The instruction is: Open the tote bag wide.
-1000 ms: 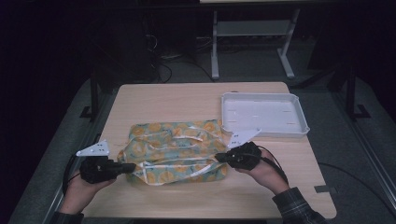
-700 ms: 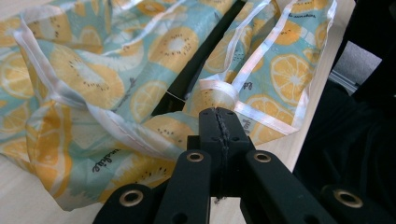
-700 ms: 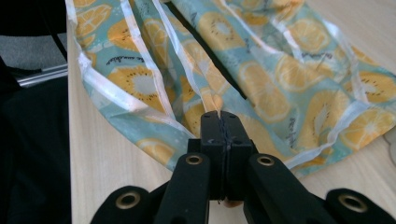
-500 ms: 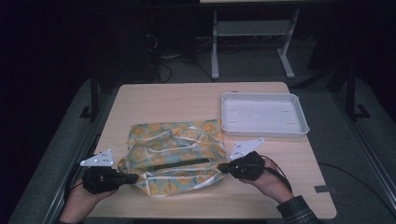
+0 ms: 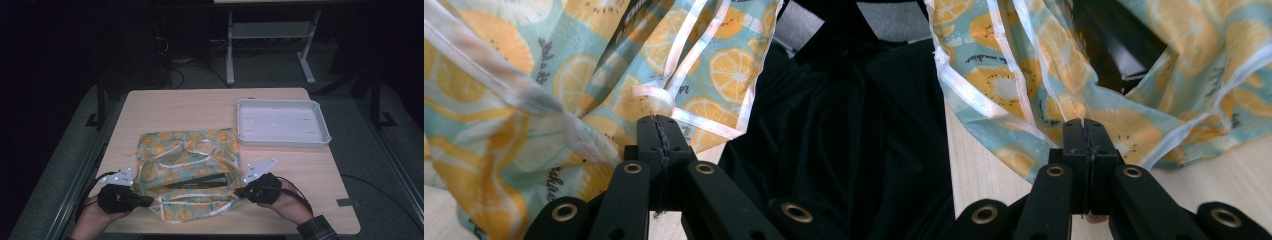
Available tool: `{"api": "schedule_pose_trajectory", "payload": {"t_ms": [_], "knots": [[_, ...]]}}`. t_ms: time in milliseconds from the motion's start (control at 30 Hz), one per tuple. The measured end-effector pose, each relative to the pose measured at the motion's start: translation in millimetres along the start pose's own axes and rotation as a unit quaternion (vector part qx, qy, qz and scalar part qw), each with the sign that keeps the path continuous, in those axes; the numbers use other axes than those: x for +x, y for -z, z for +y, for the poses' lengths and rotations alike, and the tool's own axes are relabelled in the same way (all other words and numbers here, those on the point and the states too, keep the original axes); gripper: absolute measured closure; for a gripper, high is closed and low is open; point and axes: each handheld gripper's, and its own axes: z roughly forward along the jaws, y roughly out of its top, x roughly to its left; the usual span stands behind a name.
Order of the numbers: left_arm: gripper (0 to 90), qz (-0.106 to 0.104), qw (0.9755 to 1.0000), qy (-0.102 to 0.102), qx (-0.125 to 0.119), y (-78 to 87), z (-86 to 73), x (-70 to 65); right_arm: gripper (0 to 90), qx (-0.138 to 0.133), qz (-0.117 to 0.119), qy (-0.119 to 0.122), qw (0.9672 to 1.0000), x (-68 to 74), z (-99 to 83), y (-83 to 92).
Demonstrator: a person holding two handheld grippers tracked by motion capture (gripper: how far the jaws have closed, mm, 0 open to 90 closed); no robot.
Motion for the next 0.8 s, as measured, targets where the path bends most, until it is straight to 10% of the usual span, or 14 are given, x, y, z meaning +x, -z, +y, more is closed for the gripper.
{"api": "schedule_pose_trajectory", "payload": {"t_ms": [300, 800], "knots": [[89.8, 0.029, 0.9972, -0.007, 0.068, -25.5, -4.3, 6.9, 88.6, 0.049, 0.003, 0.021, 0.9986, -2.3, -6.2, -25.8], [85.5, 0.036, 0.9958, -0.001, 0.085, -34.5, -8.5, 12.5, 88.1, 0.078, 0.002, 0.029, 0.9965, -1.0, -8.7, -38.8]]}}
